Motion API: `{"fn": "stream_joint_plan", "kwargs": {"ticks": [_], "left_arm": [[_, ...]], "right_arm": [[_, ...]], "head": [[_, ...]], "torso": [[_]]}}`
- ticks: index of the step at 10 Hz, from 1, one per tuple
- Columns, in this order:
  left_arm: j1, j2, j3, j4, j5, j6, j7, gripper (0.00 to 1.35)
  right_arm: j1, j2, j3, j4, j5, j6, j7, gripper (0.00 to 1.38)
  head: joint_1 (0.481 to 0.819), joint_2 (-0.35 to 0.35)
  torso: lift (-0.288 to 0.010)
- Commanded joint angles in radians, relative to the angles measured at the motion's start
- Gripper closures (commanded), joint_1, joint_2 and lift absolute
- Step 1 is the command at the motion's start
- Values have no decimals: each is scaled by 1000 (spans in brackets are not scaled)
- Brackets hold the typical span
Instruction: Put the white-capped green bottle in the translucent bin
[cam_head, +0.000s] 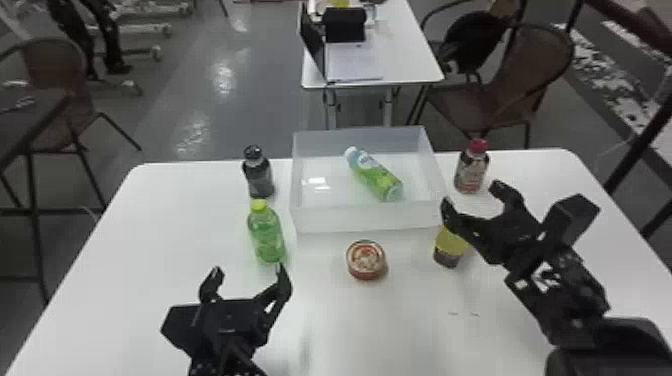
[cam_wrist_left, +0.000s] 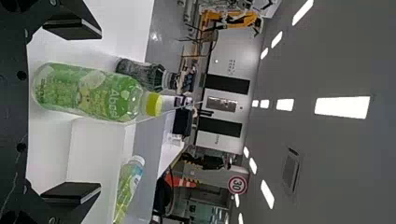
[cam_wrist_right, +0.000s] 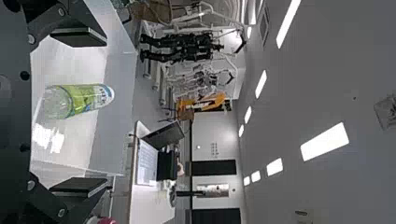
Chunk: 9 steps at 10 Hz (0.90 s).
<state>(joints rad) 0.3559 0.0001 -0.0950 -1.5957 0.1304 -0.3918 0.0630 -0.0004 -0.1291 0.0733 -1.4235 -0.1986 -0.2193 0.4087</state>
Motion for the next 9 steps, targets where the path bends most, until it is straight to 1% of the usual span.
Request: {"fn": "stream_joint_plan", "kwargs": {"ticks": [1,3,4,5,6,7,9], "left_arm": [[2,-3,3,-1,-3,-15,1,150],[2,1,1,-3,-11,-22,3,150],[6,1,3,-4,-12,-22,3,150],[8,1,3,-4,-17,-22,6,150],[12,-3,8,-6,-20,-24,8,150],[12,-3,6,-7,-23,-22,8,150],[9,12,-9,-7,-20,-13,15,150]], "right_arm": [[152,-3,-44,-155,10,54,-19,225],[261,-1,-75,-233,10,70,-28,223],[324,2,-76,-281,16,74,-56,213],[369,19,-72,-298,30,74,-77,199],[372,42,-75,-290,38,80,-79,196],[364,52,-83,-292,44,83,-84,190],[359,54,-83,-295,58,101,-88,140]], "head": [[695,49],[695,30],[695,25],[695,15],[695,14],[695,20],[695,20]], "torso": [[-77],[-76],[-76],[-76],[-76],[-76],[-76]]}}
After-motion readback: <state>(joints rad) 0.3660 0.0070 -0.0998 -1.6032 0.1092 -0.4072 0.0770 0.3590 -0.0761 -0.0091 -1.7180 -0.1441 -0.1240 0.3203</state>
